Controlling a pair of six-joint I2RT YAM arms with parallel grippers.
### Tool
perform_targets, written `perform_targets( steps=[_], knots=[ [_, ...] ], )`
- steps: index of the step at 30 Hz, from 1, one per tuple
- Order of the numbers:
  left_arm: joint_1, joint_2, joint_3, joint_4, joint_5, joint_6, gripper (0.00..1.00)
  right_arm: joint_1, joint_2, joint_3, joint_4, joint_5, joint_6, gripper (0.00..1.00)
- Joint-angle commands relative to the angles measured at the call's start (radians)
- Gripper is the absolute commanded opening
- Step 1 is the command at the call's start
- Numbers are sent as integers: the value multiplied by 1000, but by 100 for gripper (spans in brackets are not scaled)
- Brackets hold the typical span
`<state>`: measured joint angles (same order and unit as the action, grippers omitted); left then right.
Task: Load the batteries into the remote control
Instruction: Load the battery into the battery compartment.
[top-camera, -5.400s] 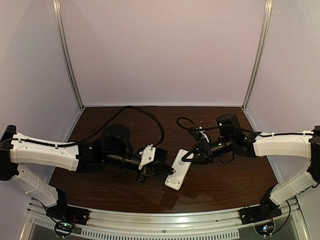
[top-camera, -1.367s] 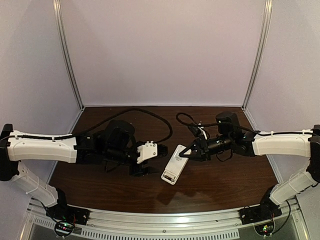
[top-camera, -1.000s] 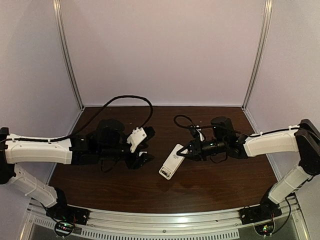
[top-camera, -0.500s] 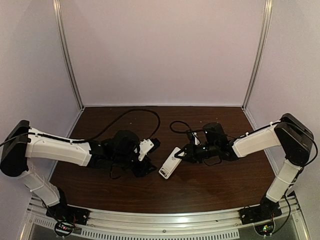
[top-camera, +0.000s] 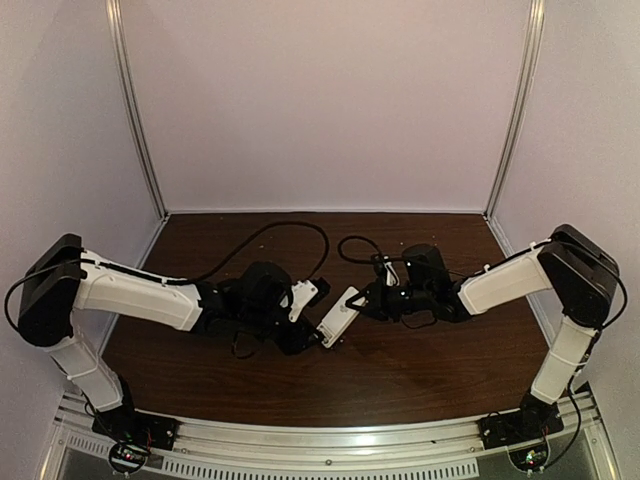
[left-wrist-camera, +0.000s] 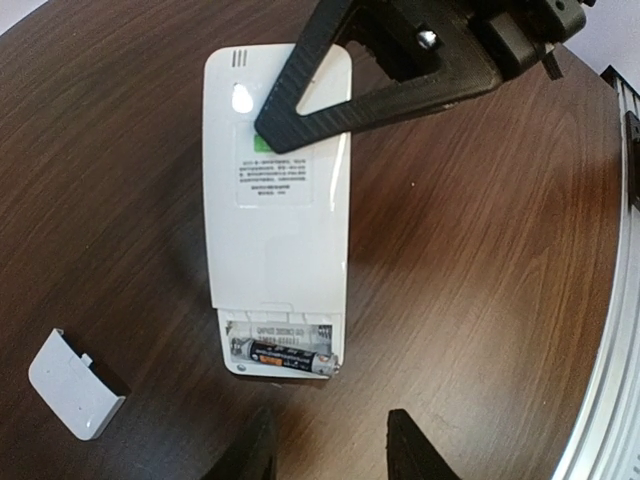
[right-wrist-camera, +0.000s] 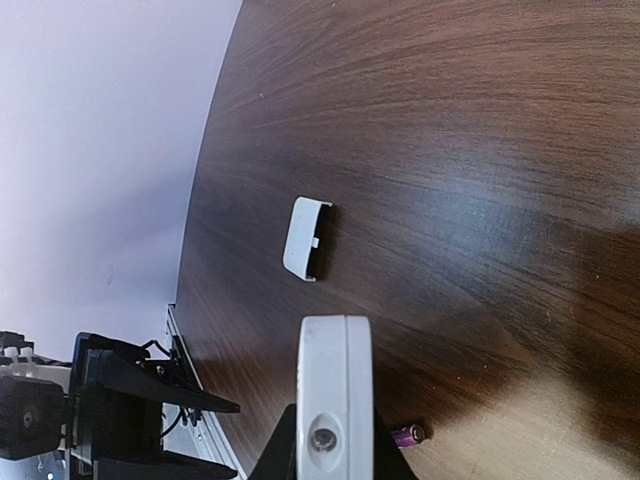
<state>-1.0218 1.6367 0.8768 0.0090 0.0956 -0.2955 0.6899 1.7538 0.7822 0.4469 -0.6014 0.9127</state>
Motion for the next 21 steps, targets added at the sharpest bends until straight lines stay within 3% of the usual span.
perform_targets(
  steps=[1, 7, 21],
  knots=[
    [5, 33, 36, 47, 28, -14, 36, 7, 17, 30, 36, 32, 2, 0],
    [6, 76, 58, 55, 59, -3, 28, 8, 32, 31, 35, 29, 2, 0],
    [19, 126, 87, 37, 24, 24, 23, 8, 45, 46, -10, 30, -10, 0]
  ],
)
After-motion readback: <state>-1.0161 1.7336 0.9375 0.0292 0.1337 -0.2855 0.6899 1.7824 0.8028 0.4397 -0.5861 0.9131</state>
